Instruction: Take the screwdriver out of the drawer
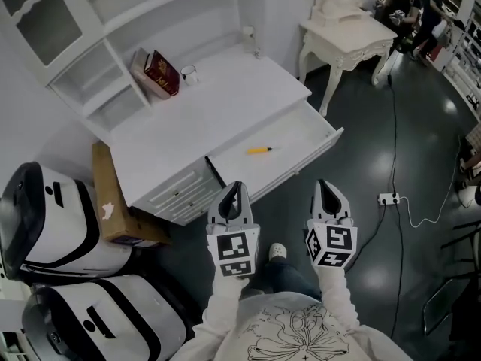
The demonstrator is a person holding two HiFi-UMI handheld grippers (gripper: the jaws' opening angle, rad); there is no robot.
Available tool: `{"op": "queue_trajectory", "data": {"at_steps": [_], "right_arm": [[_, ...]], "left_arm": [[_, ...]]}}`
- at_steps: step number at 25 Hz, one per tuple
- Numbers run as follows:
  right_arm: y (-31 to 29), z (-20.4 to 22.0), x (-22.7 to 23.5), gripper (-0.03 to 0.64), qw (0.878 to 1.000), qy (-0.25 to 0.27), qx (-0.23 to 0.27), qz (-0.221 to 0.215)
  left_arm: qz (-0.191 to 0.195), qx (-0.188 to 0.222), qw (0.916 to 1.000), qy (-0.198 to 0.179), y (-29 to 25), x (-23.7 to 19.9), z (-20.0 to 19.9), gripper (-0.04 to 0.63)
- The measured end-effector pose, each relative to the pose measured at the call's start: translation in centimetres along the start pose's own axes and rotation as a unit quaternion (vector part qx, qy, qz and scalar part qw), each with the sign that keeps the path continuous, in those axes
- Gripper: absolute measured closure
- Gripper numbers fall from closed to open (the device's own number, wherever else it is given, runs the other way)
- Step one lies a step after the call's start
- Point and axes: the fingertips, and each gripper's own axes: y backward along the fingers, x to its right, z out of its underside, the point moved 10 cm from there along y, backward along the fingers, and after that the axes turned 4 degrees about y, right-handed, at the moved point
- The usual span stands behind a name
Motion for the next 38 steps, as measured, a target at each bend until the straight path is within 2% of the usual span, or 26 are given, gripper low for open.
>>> {"op": "queue_trajectory", "data": {"at_steps": [9, 20, 32, 38], "right_arm": [[-8.2, -1.6, 4.9, 0.614, 0.999, 0.004, 0.002, -0.037], [-12.5, -1.1, 8.1, 0.614, 0.999, -0.006, -0.013, -0.049], [-18.0, -0.9, 10.1, 0.614, 0.999, -0.011, -0.031, -0.029], [-22.0, -1.2, 11.0, 0.614, 0.999, -0.015, -0.042, -0.016]], "left_arm": [[-0.036, -0.004, 0.9993, 0.004, -7.9, 1.5, -1.6, 0.588], [-0.051, -0.028, 0.9983, 0.006, -12.9, 2.6, -1.6, 0.588], [-0.027, -0.057, 0.9980, -0.004, -19.9, 1.8, -1.1, 0.588], [-0.006, -0.086, 0.9962, -0.011, -24.7, 0.6, -1.0, 0.588]]}}
